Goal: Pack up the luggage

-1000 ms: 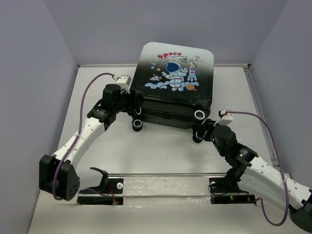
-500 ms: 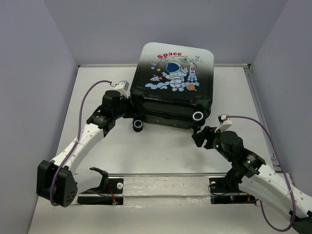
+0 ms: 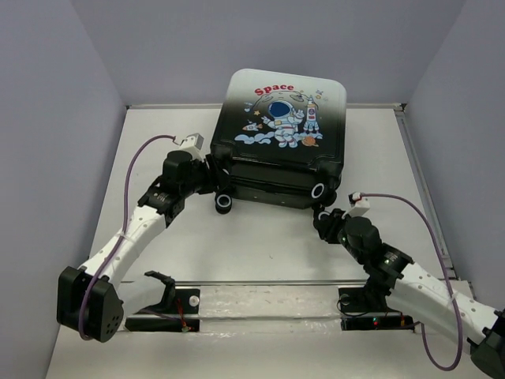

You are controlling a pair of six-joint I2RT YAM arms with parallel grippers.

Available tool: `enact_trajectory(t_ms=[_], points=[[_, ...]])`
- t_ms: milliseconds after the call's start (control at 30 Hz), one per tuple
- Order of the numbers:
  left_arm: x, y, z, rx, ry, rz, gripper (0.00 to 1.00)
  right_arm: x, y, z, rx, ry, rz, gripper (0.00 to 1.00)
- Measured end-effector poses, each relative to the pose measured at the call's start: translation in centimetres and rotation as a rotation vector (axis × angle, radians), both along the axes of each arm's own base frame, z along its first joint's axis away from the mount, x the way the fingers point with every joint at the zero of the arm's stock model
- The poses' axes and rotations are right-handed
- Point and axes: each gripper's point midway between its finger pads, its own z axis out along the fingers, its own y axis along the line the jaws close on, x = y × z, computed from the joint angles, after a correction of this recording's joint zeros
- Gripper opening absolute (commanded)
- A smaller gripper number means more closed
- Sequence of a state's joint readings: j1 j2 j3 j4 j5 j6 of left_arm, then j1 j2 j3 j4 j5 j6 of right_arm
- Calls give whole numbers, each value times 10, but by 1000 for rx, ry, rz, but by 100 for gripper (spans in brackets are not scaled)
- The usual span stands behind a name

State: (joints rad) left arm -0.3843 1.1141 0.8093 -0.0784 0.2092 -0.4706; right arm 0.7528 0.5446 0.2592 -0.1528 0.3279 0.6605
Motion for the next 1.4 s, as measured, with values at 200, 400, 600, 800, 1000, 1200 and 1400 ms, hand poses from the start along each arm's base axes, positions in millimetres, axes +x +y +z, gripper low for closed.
enact_trajectory(t_ms=[200,400,600,800,1000,1200,1400], points=[[-5,0,8,-63,-23,29,6,26,-21,-4,-31,-50,-121,54],[-12,-5,10,-128,-4,25,6,44,-37,6,4,-170,-172,55],[-13,-8,11,-145,-7,14,6,53,-29,18,15,-271,-125,55],[-14,-9,12,-150,-6,3,6,61,-22,19,-32,-342,-73,49],[-16,-11,15,-160,-12,-7,6,69,-20,22,-92,-397,-52,26],[-17,-10,16,-167,-9,2,6,78,-20,28,-105,-446,-68,7],[-19,-10,14,-175,2,3,6,80,-15,33,-74,-488,-60,7]])
